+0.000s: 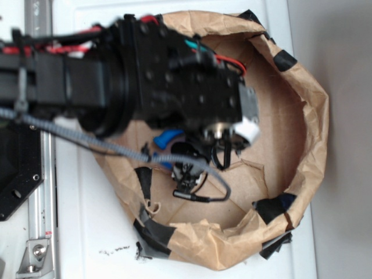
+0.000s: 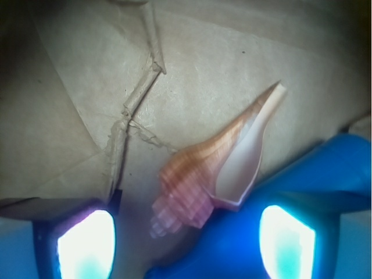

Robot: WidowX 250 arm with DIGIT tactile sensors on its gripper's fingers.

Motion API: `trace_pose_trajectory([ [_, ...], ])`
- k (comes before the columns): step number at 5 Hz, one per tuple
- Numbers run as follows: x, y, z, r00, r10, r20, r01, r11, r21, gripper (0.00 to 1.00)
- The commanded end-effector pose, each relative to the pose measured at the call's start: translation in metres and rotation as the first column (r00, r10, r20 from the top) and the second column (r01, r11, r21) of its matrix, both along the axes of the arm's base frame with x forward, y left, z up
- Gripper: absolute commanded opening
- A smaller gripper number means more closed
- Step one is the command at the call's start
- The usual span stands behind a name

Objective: Grab the shell.

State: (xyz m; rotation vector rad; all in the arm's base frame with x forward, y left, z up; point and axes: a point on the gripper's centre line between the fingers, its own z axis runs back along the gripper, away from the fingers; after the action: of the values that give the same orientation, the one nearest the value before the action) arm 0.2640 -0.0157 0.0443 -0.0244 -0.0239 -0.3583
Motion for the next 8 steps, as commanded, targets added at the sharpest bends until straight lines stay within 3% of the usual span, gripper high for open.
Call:
trace_pose_trajectory([
  [1,-0.007,0.006,-0.044,0.997,-0.019,-0.071,0.021,0.999,0.030,1.00],
  [2,-0.004,0.018,-0.044,0.996,0.044,-0.080,-0.042,0.999,0.030,1.00],
  [3,-0.001,0.024,-0.036,0.992,0.108,-0.063,-0.108,0.994,0.000,0.00],
  [6,0.007,0.033,0.010,0.984,0.178,-0.028,-0.178,0.984,-0.016,0.00],
  [7,0.021,0.040,0.061,0.949,0.310,0.060,-0.310,0.951,-0.018,0.00],
  [8,0.024,0.037,0.112,0.946,0.307,0.100,-0.305,0.952,-0.031,0.00],
])
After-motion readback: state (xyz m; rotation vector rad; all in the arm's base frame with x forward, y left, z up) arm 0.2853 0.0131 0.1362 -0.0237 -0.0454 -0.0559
